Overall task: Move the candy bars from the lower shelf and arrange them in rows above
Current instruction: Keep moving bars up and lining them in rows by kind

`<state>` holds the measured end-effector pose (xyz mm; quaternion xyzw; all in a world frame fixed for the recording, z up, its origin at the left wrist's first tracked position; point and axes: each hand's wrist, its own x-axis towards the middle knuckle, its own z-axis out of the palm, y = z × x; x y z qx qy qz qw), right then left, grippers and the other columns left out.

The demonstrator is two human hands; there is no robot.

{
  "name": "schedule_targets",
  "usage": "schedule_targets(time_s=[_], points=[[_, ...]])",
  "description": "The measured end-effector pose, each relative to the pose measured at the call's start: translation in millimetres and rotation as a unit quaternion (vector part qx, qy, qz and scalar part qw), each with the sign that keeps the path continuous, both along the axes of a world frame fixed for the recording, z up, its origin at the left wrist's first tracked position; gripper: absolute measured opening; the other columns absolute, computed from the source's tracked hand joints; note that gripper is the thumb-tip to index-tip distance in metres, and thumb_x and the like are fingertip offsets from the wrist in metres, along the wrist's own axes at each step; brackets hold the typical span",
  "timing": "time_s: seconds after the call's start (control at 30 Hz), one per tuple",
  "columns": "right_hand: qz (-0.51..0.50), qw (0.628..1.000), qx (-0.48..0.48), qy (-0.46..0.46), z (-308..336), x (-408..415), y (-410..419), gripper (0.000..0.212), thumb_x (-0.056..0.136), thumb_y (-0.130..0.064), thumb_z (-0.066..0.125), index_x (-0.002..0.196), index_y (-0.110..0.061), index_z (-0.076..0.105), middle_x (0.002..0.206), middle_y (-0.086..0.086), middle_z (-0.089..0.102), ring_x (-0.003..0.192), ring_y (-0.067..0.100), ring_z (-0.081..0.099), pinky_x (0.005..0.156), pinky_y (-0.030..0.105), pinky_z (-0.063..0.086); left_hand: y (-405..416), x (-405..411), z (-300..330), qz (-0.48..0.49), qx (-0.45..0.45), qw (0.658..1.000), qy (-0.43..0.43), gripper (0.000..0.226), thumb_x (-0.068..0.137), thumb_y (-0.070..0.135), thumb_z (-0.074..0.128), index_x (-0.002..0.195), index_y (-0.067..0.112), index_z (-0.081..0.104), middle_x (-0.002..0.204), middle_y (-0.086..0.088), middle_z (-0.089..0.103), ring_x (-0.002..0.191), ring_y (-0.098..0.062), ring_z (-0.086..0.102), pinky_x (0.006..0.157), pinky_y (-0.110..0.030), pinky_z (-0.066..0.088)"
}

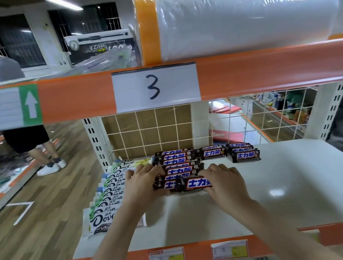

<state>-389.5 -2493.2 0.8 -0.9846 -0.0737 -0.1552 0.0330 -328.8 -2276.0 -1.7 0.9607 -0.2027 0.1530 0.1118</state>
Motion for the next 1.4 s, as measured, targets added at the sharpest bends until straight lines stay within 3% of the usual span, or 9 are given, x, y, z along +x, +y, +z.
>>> schedule_targets(time_s=[0.23,0.4,0.7,0.93,1.03,1.27,1.4], points=[[0.040,0.998,0.039,0.004,-2,7,33,0.041,0.092,-0.022,0.057,0.132,-0.027,0.048,0.127,-0.006,0.050,0.120,0.016,0.044,0.097,0.031,0.034,25,-10,1,0.012,0.042,0.999,0.023,0.058,0.072,0.062,0.063,0.123,0.037,0.050,0.128,0.016,0.048,0.121,-0.011,0.038,0.092,-0.034,0.024],[0.034,0.999,0.034,0.020,-4,13,42,0.041,0.090,-0.022,0.059,0.129,-0.028,0.049,0.127,-0.006,0.050,0.121,0.017,0.042,0.095,0.032,0.034,32,-14,2,0.009,0.006,1.000,0.023,0.052,0.074,0.057,0.065,0.120,0.037,0.052,0.125,0.014,0.050,0.120,-0.013,0.039,0.094,-0.034,0.024],[0.027,0.997,0.043,0.049,-8,15,43,0.034,0.087,-0.032,0.064,0.119,-0.028,0.054,0.118,-0.006,0.054,0.112,0.017,0.048,0.088,0.031,0.036,34,-14,-2,-0.009,0.000,1.000,0.007,0.055,0.069,0.062,0.065,0.116,0.036,0.056,0.120,0.015,0.053,0.114,-0.013,0.042,0.083,-0.030,0.021],[0.030,0.998,0.041,0.045,-9,14,43,0.038,0.086,-0.038,0.063,0.121,-0.029,0.052,0.119,-0.007,0.054,0.113,0.016,0.047,0.091,0.032,0.036,30,-14,3,-0.006,-0.002,1.000,0.014,0.055,0.071,0.060,0.066,0.118,0.033,0.057,0.123,0.013,0.054,0.116,-0.014,0.043,0.090,-0.034,0.025],[0.029,0.998,0.038,0.042,-6,12,40,0.043,0.086,-0.041,0.061,0.126,-0.029,0.050,0.122,-0.007,0.051,0.116,0.016,0.045,0.095,0.032,0.036,30,-16,0,-0.007,0.001,1.000,0.009,0.054,0.071,0.061,0.064,0.118,0.034,0.056,0.121,0.014,0.053,0.116,-0.013,0.042,0.085,-0.030,0.023],[-0.008,0.996,0.088,0.013,6,-8,17,0.045,0.086,-0.054,0.056,0.123,-0.030,0.052,0.117,-0.008,0.055,0.110,0.013,0.050,0.088,0.031,0.040,15,-34,0,-0.007,-0.025,1.000,-0.003,0.045,0.081,0.055,0.058,0.118,0.028,0.058,0.120,0.009,0.056,0.120,-0.017,0.043,0.094,-0.036,0.029],[-0.036,0.995,0.096,0.015,8,-29,-7,0.043,0.087,-0.053,0.055,0.124,-0.031,0.051,0.116,-0.008,0.055,0.110,0.012,0.051,0.086,0.028,0.040,3,-52,-2,-0.012,-0.049,0.998,-0.033,0.033,0.082,0.043,0.064,0.111,0.027,0.061,0.115,0.007,0.059,0.116,-0.019,0.049,0.089,-0.037,0.031]])
